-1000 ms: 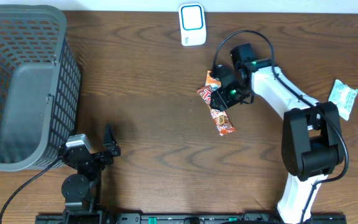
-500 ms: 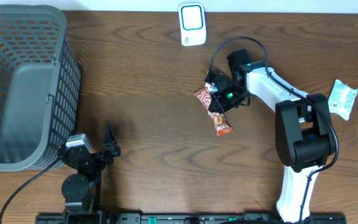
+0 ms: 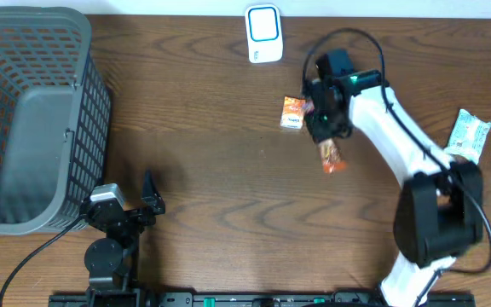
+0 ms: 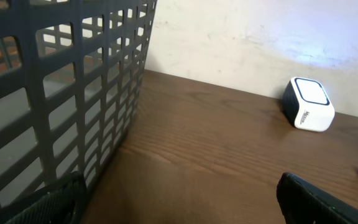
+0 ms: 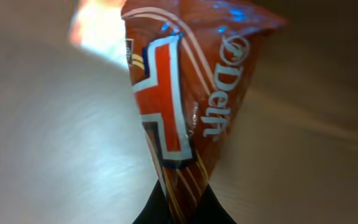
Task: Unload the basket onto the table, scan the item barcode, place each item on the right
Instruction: 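Grasp the orange Top bar with the right gripper and lift it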
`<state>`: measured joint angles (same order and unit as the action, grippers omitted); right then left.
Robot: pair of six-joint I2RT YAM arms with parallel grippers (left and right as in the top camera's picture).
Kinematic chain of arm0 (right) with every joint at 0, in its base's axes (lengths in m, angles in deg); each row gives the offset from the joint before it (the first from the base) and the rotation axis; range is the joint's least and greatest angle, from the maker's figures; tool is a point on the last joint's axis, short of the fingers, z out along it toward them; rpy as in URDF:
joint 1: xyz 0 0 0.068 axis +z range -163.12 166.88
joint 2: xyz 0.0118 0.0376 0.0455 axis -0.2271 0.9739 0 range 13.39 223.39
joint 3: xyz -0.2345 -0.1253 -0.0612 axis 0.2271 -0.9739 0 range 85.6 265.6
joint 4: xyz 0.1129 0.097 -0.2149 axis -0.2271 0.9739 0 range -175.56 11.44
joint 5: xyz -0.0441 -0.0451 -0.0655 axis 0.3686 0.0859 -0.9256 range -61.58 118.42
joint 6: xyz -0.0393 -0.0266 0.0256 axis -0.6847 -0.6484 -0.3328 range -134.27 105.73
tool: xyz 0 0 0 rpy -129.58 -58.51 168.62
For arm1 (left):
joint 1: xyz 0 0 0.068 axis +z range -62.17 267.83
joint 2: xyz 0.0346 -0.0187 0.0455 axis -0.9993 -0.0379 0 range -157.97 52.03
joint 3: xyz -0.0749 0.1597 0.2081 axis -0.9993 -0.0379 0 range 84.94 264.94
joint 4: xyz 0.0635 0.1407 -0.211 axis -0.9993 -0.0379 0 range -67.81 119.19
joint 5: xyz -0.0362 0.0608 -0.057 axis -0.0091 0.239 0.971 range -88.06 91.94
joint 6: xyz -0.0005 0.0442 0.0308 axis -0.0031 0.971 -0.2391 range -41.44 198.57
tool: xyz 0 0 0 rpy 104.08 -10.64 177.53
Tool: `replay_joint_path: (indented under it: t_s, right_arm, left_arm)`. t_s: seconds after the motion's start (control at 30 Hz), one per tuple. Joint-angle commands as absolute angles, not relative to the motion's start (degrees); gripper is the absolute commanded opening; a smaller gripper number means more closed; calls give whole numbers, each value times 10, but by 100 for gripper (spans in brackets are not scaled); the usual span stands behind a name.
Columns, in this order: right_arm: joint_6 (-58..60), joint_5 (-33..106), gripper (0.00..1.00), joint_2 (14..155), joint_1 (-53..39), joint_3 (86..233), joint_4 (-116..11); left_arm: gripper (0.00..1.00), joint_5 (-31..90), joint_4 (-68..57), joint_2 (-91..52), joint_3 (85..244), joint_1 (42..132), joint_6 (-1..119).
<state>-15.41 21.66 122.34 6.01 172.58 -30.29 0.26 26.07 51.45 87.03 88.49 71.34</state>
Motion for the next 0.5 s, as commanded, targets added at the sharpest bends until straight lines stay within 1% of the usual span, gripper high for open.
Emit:
replay_joint_path:
  t_s: [0.0, 0.1, 0.23, 0.47]
  right_arm:
    - [-18, -81, 1, 1225, 109, 1724, -308]
    - [20, -155, 2, 1244, 144, 1705, -310]
    - [45, -168, 1, 1283, 195, 1689, -306]
    - [46, -180, 2, 1352, 282, 1689, -309]
  left_arm:
    - [98, 0, 252, 518, 852, 884, 721]
    - [98, 0, 252, 518, 852, 884, 721]
    - [98, 0, 252, 518, 852, 884, 721]
    - [98, 0, 252, 518, 852, 884, 721]
